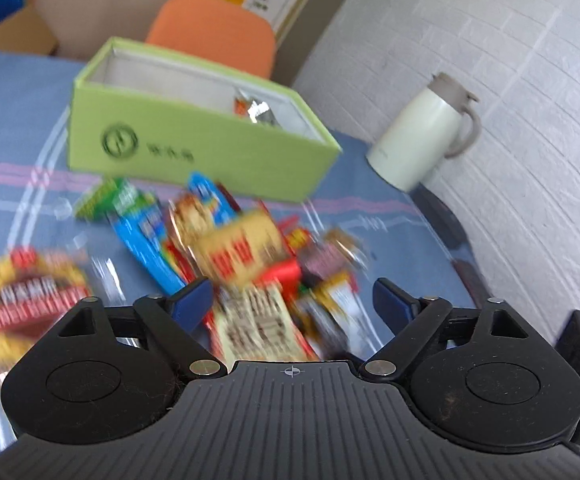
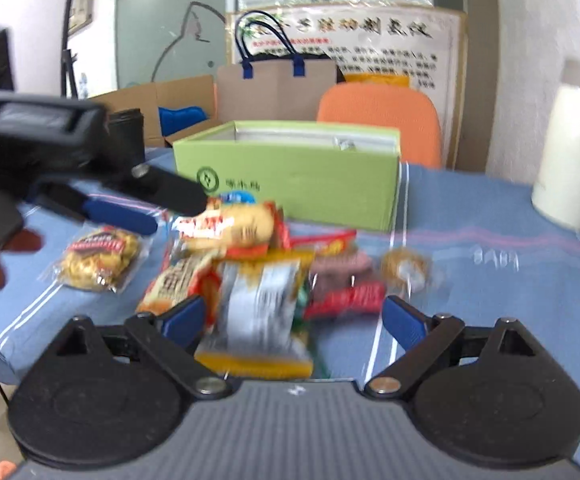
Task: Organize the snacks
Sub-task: 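Grasp the white-and-yellow wrapped snack with the left gripper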
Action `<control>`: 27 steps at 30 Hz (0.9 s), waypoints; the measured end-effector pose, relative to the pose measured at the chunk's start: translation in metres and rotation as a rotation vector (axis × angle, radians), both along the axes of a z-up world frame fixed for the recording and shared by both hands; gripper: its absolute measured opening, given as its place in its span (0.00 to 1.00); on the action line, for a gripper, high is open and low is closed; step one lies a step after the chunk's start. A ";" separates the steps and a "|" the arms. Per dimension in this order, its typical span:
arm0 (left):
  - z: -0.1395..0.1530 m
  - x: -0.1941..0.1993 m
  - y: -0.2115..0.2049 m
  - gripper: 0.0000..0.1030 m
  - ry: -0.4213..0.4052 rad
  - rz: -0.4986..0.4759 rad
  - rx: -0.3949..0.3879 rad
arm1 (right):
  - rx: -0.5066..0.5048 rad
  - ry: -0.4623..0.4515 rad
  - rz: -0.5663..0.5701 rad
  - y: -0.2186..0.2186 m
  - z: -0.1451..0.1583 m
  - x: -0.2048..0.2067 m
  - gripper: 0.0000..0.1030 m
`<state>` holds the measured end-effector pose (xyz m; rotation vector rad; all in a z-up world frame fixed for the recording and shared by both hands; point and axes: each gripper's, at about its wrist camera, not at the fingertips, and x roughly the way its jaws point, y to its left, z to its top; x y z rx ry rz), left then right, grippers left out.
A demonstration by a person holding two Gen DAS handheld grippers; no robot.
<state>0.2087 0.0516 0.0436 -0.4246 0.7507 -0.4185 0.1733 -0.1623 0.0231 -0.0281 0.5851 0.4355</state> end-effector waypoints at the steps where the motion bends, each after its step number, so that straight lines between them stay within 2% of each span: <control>1: -0.001 -0.004 -0.003 0.69 0.011 -0.026 -0.027 | 0.016 0.009 -0.005 -0.001 -0.002 -0.004 0.91; 3: -0.001 -0.003 -0.012 0.63 0.021 -0.066 -0.053 | 0.033 0.015 -0.015 -0.003 -0.004 -0.008 0.91; 5: 0.000 0.004 -0.024 0.60 0.035 -0.085 -0.042 | 0.024 0.004 -0.028 -0.002 -0.005 -0.014 0.91; 10: -0.002 0.018 -0.042 0.59 0.060 -0.074 -0.012 | 0.031 0.020 -0.051 -0.001 -0.009 -0.010 0.91; 13: -0.001 0.020 -0.044 0.53 0.079 -0.089 -0.055 | 0.048 0.068 -0.060 -0.002 -0.016 -0.002 0.91; 14: 0.000 0.019 -0.044 0.53 0.080 -0.097 -0.071 | 0.069 0.088 -0.068 -0.003 -0.019 0.000 0.91; 15: 0.000 0.017 -0.044 0.54 0.072 -0.104 -0.073 | 0.095 0.109 -0.073 -0.006 -0.022 0.001 0.98; 16: 0.000 0.017 -0.045 0.54 0.066 -0.105 -0.059 | 0.112 0.111 -0.092 -0.008 -0.024 0.001 0.99; 18: -0.005 0.019 -0.048 0.54 0.085 -0.092 -0.029 | 0.126 0.105 -0.115 -0.009 -0.025 -0.001 1.00; 20: -0.015 0.026 -0.048 0.52 0.119 -0.097 -0.044 | 0.133 0.110 -0.137 -0.007 -0.024 -0.002 0.99; 22: -0.020 0.029 -0.050 0.52 0.134 -0.109 -0.064 | 0.131 0.091 -0.121 -0.007 -0.026 -0.007 0.99; 25: -0.019 0.032 -0.055 0.52 0.118 -0.111 -0.032 | 0.075 0.044 -0.036 -0.008 -0.031 -0.014 0.99; 27: -0.020 0.033 -0.054 0.51 0.117 -0.117 -0.030 | 0.058 0.067 -0.022 -0.008 -0.027 -0.011 0.99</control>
